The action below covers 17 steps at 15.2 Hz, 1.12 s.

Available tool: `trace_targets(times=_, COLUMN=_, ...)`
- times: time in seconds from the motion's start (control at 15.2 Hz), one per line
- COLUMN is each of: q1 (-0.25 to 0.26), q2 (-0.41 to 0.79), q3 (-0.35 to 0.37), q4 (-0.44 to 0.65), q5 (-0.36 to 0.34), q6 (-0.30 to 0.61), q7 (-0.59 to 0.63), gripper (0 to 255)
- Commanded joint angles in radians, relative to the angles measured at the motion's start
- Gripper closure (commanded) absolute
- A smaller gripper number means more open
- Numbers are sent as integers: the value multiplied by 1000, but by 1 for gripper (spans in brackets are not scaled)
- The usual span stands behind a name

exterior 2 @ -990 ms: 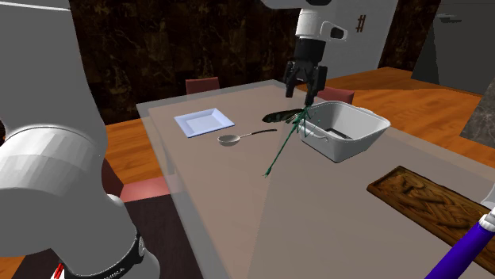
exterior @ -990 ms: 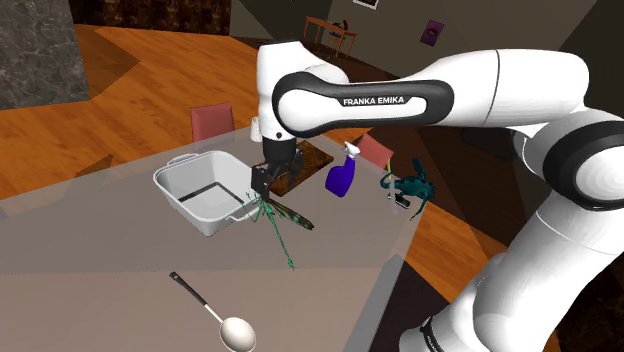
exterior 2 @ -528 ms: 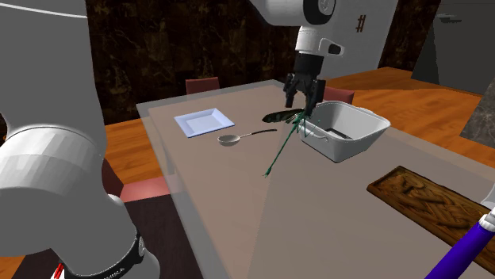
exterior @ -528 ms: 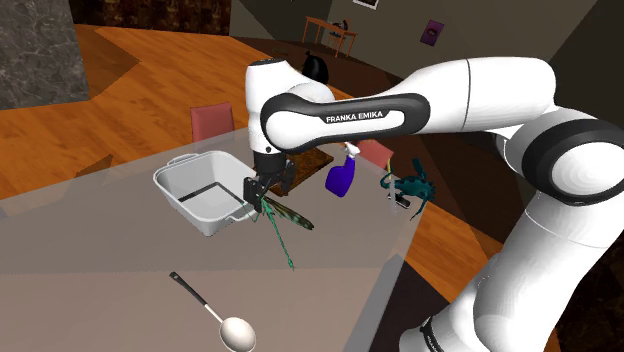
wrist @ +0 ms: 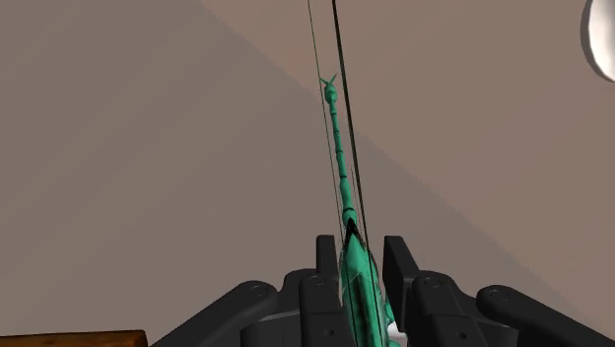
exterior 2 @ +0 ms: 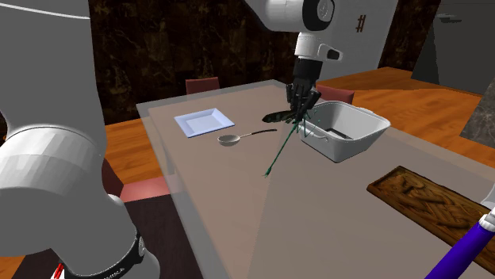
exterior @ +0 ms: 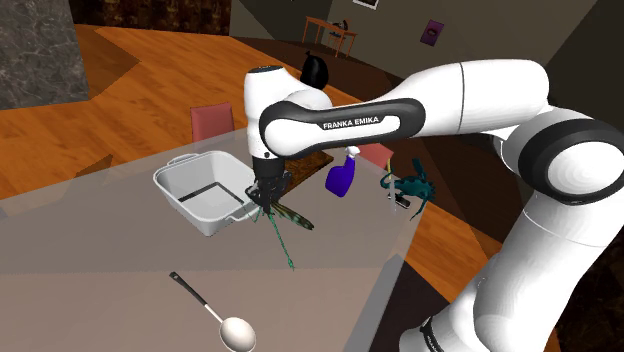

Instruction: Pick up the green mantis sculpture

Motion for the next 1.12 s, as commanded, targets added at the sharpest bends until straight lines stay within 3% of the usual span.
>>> trace_targets(times=0.0, q1=0, q2=0, q3=0, q4=0, q5=0, q6=0, q7=0, gripper=255)
trace_targets(times=0.26, q1=0, q2=2, q3=0, q4=2, q5=0, q6=-1, q7=0, gripper=255)
trace_targets(times=1.06, q1=-2, q2=-41, q3=4, q4=111, q5=18, q6=-149, q7=-17, gripper=255)
